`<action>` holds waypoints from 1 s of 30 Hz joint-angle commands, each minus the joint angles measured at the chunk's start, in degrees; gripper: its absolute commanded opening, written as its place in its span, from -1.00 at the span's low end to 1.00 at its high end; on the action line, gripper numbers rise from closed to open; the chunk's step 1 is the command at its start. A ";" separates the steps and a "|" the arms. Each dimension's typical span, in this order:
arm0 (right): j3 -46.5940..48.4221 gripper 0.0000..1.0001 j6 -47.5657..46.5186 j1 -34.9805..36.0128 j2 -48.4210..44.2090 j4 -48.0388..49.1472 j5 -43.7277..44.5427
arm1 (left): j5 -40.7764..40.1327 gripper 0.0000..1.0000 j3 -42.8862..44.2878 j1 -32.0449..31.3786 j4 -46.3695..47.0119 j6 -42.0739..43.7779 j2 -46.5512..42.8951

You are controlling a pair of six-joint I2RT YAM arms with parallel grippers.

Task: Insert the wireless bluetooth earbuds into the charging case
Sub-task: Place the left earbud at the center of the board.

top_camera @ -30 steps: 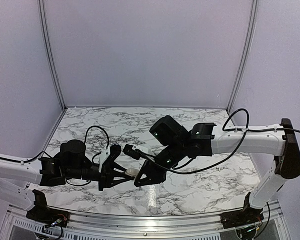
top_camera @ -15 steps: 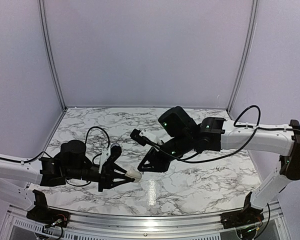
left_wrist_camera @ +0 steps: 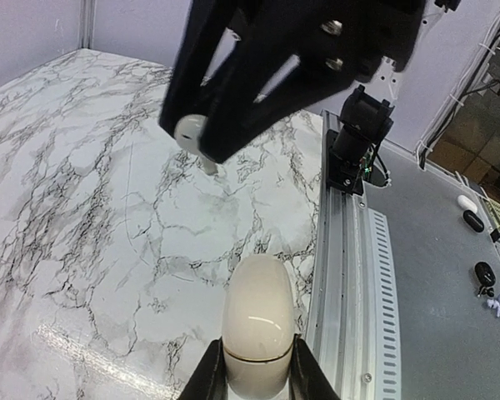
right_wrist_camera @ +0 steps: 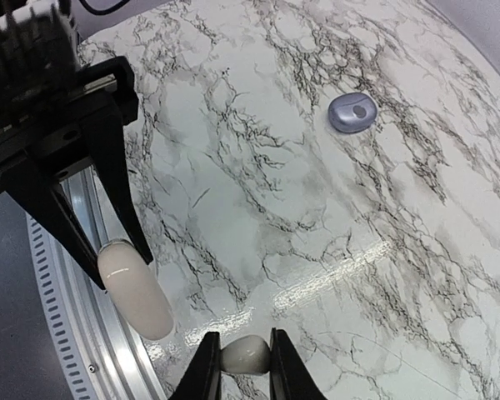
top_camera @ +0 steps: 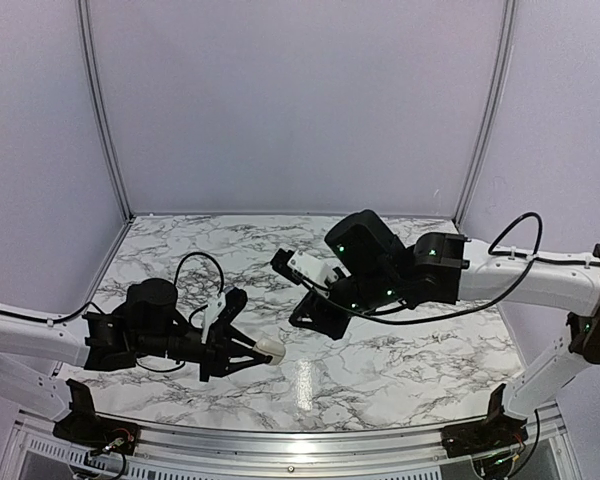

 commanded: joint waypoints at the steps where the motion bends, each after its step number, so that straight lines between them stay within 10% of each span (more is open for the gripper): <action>1: 0.64 -0.98 -1.09 2.41 0.71 -2.25 8.67 | -1.31 -1.00 3.32 1.19 1.10 -3.60 1.91; 22: -7.04 -0.86 -0.41 -4.61 19.19 6.12 -4.78 | -2.72 -1.00 0.62 6.47 1.18 -7.43 3.38; 30: -4.01 -0.45 -1.10 -4.72 23.59 3.87 -5.69 | -2.98 -1.00 -0.36 6.41 1.15 -7.14 3.35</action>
